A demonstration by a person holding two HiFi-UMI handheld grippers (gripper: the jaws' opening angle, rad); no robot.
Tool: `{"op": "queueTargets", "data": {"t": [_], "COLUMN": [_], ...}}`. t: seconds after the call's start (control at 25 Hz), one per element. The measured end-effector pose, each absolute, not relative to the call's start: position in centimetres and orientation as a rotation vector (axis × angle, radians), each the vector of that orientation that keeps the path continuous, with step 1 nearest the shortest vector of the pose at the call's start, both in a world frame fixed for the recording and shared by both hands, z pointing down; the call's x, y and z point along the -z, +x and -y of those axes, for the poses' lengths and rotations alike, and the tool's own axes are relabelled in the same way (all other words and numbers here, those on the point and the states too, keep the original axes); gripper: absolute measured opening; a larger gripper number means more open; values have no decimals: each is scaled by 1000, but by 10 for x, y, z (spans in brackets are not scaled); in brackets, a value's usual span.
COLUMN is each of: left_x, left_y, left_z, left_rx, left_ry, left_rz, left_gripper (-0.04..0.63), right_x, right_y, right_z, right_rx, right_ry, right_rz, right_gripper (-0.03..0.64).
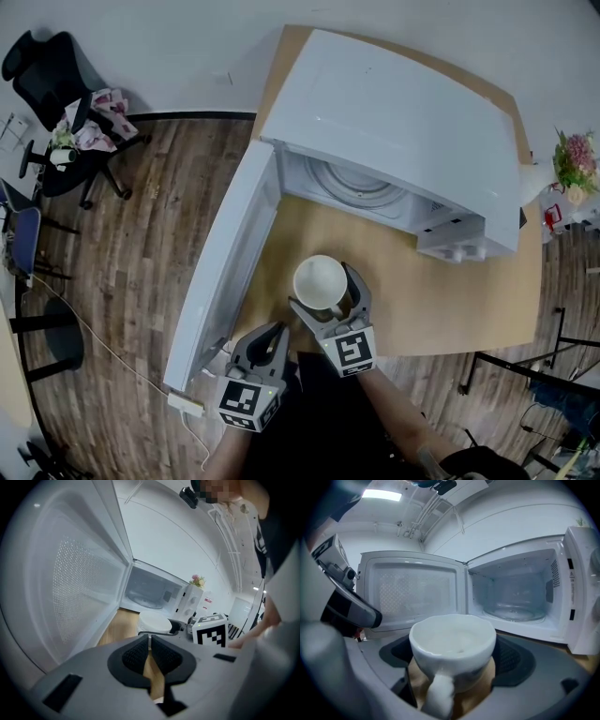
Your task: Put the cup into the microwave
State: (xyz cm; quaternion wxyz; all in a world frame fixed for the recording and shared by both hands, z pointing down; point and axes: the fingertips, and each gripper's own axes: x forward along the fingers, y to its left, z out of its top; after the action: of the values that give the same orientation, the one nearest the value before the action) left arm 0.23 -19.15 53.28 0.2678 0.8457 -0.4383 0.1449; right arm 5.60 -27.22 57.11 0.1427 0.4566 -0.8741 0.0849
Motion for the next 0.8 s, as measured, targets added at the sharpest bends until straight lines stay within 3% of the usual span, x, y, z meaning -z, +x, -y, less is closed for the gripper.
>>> {"op": "queueTargets", "data": {"t": [0.8], "left_x": [-529], "left_y": [8], "left_z": [191], "left_rx": [-402], "left_ry": [2295], "left_rz": [1177], "left_gripper": [15], "right_x": [-565], "right_y": [51], "right_z": [267], "right_rx": [-205], "right_ry": [1290], "right_rz": [2541], "right_gripper": [463]}}
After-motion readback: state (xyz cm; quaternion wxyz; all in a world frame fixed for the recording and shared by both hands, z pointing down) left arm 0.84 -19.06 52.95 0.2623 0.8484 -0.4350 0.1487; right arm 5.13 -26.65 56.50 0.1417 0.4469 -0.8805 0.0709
